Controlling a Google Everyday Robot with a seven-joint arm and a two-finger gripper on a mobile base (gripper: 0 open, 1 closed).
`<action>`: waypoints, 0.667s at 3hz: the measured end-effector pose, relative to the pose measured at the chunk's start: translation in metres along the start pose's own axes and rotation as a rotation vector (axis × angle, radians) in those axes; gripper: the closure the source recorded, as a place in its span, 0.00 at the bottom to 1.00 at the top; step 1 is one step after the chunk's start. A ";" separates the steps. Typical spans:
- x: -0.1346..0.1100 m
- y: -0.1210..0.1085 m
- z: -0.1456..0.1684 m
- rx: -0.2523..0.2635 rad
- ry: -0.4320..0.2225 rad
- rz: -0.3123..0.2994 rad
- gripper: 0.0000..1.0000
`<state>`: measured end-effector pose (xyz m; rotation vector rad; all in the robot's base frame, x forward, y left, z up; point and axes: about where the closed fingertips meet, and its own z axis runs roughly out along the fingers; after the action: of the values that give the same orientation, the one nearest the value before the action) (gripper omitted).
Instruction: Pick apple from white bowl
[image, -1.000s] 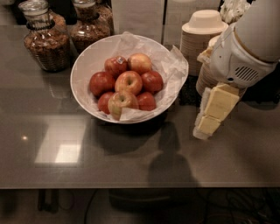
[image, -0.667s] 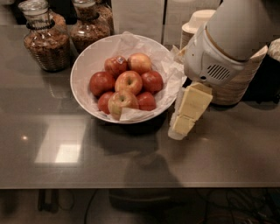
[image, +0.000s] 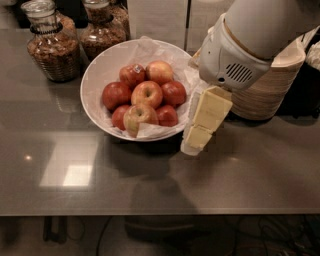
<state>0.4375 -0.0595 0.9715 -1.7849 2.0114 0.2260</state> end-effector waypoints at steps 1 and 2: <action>-0.012 -0.002 0.011 0.007 -0.078 0.025 0.00; -0.048 -0.008 0.022 0.014 -0.216 0.055 0.00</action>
Offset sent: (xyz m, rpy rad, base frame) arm 0.0338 0.0910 0.0107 0.4024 -0.0383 -0.0336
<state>0.4536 -0.0084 0.9737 -1.6226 1.9045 0.4025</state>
